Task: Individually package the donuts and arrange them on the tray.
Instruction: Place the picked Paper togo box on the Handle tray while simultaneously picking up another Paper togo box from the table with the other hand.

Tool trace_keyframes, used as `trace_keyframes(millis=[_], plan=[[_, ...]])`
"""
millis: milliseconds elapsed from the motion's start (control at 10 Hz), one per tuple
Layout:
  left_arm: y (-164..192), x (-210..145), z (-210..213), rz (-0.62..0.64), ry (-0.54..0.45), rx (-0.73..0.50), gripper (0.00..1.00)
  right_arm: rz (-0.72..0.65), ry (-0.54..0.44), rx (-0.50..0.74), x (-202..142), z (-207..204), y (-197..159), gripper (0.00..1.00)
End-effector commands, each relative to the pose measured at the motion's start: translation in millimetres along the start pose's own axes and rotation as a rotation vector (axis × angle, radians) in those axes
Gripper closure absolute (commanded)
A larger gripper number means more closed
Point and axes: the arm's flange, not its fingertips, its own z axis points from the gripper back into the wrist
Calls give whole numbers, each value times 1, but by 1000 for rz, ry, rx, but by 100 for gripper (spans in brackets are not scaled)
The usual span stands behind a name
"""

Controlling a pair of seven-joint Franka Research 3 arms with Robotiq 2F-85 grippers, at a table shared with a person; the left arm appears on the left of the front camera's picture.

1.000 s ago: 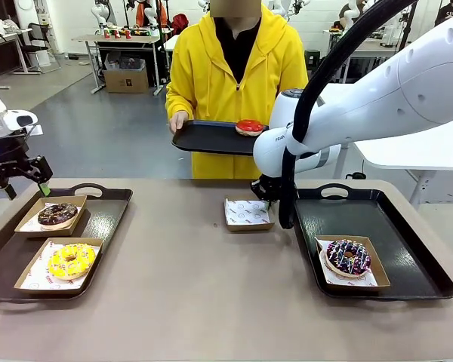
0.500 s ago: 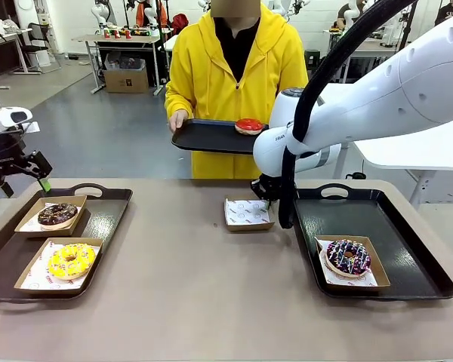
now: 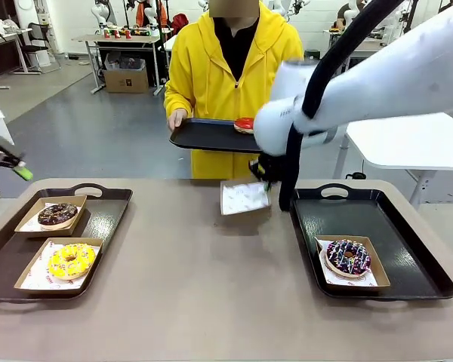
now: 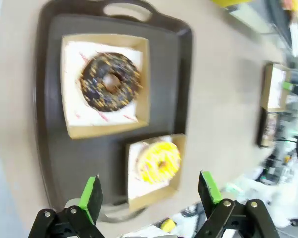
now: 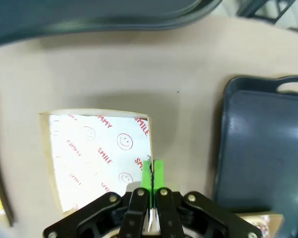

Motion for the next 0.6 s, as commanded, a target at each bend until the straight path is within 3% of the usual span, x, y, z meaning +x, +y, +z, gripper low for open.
trace_keyframes(millis=[0,200,500], plan=[[25,-42,26,-9,-14,-196,0,-31,-41,-61,-3,42,13,100],[52,-74,43,-21,-50,-310,0,-40,-37,-65,9,79,25,100],[113,-93,54,48,-26,-563,0,-50,78,-76,41,95,37,100]])
